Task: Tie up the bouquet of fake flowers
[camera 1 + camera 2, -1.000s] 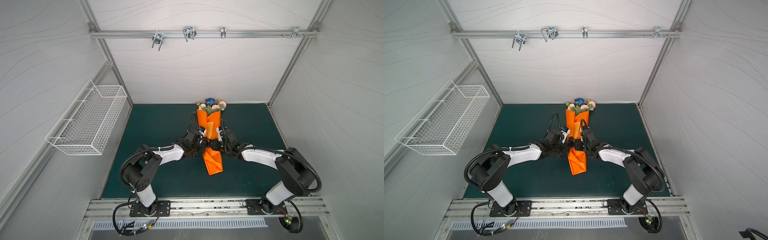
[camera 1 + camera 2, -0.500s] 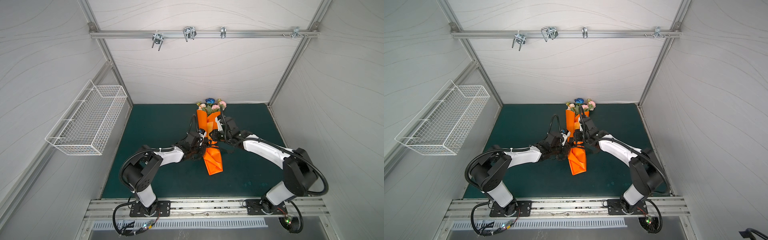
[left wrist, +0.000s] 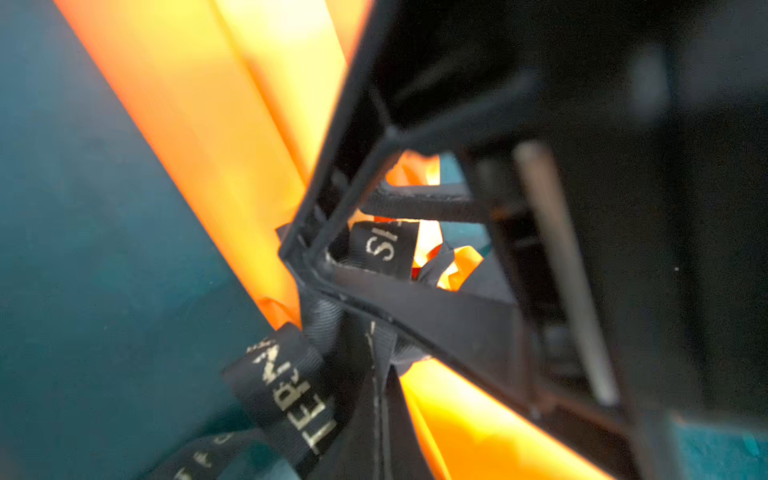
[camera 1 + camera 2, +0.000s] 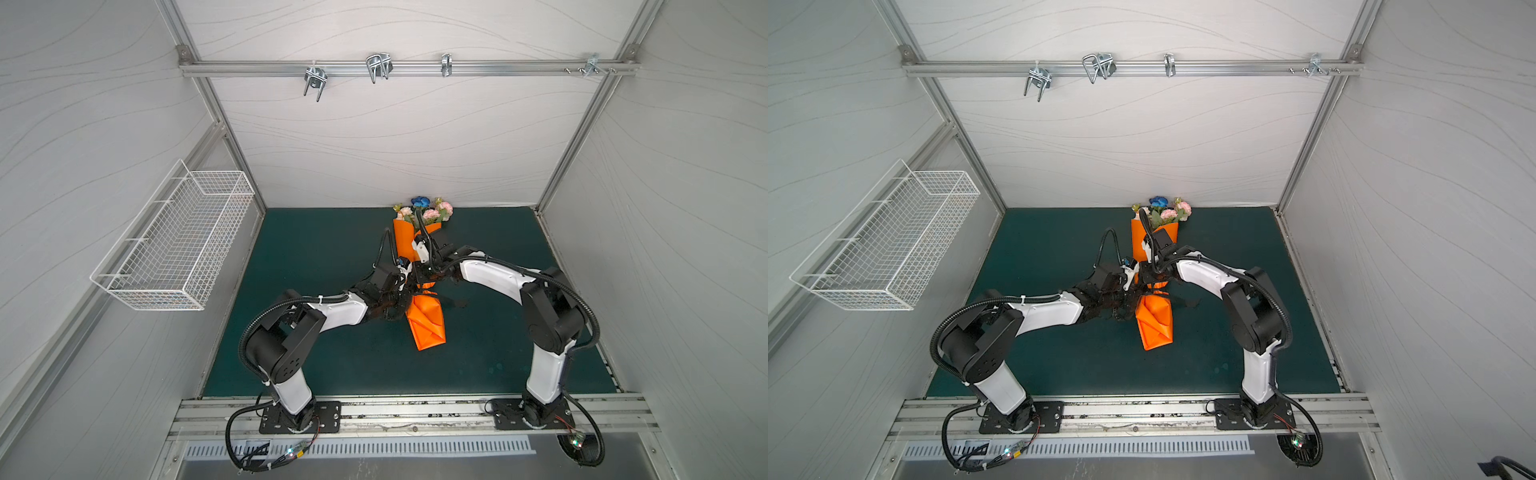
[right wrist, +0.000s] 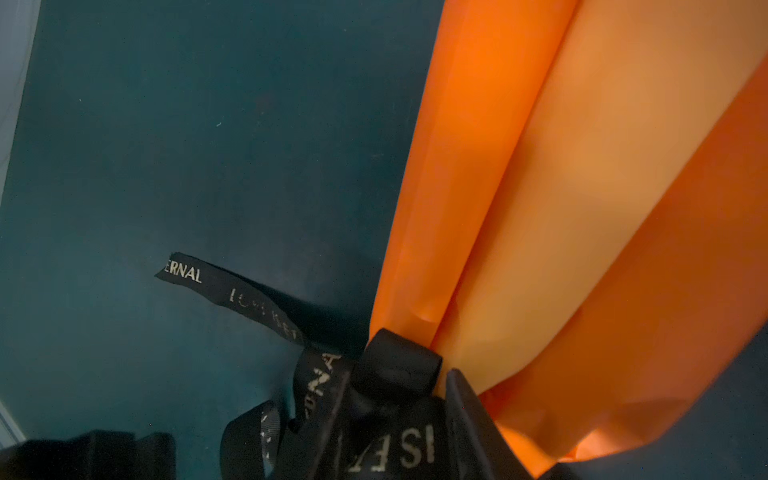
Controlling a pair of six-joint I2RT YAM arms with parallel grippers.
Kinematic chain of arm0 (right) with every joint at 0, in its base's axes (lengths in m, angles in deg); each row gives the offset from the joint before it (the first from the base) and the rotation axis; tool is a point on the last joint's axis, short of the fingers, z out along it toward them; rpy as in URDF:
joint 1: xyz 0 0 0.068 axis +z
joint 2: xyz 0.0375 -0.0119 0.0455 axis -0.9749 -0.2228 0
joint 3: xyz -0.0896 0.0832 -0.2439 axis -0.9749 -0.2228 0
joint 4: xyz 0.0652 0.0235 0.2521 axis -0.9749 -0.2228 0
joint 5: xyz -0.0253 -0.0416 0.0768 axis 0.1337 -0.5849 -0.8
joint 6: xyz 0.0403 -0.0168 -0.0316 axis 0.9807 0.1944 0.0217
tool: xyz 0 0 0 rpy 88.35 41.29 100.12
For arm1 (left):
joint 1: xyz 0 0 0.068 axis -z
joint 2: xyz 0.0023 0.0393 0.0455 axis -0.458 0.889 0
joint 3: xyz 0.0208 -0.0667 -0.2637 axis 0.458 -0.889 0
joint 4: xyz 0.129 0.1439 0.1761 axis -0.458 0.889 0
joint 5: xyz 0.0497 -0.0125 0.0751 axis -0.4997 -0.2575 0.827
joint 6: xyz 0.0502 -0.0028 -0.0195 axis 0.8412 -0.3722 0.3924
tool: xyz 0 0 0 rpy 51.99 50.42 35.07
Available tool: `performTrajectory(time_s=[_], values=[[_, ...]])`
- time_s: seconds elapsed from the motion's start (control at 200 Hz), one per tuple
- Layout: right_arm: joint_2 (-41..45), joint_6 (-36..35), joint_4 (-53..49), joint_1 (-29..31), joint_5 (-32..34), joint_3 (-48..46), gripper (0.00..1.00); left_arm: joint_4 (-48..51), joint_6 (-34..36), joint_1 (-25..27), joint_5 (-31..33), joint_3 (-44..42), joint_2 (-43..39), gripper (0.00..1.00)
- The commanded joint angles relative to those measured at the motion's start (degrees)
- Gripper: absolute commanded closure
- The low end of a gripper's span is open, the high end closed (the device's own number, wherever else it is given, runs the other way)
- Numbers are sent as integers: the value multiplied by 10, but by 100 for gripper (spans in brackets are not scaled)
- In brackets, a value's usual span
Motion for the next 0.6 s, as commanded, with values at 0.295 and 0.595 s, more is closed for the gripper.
performTrajectory(time_s=[0.295,0.595], values=[[-36,-40,-17,4,-30,28,60,-26,6,4,-16,11,17,100],[-51,-43,-20,5,-16,48,86,-27,4,4,-21,13,21,100]])
